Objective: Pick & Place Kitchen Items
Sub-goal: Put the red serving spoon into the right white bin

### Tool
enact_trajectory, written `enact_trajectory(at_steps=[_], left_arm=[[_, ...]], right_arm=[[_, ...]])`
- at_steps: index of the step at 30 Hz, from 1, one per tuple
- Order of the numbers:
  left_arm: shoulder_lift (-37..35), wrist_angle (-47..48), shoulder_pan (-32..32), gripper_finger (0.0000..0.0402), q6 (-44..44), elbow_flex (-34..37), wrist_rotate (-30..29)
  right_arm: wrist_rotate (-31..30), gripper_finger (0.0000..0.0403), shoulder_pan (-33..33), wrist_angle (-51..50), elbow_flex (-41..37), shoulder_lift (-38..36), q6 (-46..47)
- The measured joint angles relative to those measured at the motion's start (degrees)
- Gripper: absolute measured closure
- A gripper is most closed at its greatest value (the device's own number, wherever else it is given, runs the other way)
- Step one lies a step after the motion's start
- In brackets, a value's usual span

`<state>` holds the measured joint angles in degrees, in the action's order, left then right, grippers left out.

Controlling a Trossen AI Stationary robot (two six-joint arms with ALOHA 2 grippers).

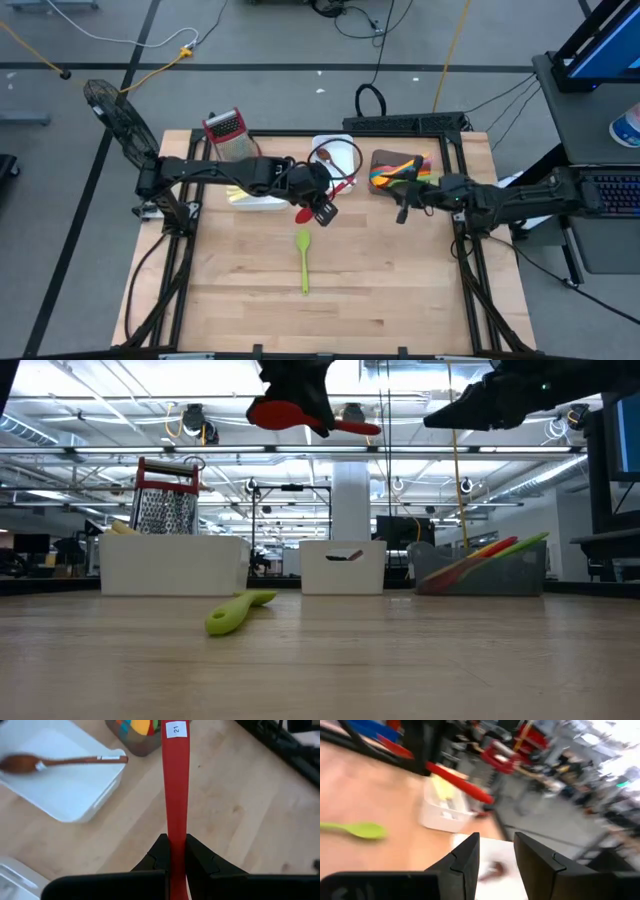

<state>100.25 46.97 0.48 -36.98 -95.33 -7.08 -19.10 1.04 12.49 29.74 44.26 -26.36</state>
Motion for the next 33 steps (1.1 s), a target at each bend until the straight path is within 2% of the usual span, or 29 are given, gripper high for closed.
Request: enact_trajectory(at_steps=[7, 12, 16, 21, 28, 33], left_arm=[[0.00, 3.51, -0.87, 0.0383, 15.89, 0.01, -5.70], [0.00, 4.41, -3.13, 0.0383, 28.87, 0.02, -6.85], [0.00, 3.76, -5.54, 0.0383, 40.38, 0.02, -11.95], [0.00, 2.18, -7.48, 0.0383, 52.31, 0.02, -15.68], [0.48, 1.68, -8.31, 0.0383, 62.03, 0.02, -17.04], [2.44, -1.24, -8.95, 0.0383, 75.02, 0.04, -16.99]], right_arm=[[13.08, 0.0289, 0.00, -0.48, 0.00, 1.32, 17.10], [18.98, 0.0288, 0.14, -1.69, -0.02, 1.32, 26.32], [26.22, 0.0288, 0.49, -1.64, -0.02, 1.33, 33.03], [39.62, 0.0288, 3.12, -0.83, -0.03, 2.81, 44.06], [57.06, 0.0288, 7.34, 0.98, -0.09, 8.75, 60.36], [60.00, 0.0288, 8.92, 9.37, -0.11, 14.27, 69.74]])
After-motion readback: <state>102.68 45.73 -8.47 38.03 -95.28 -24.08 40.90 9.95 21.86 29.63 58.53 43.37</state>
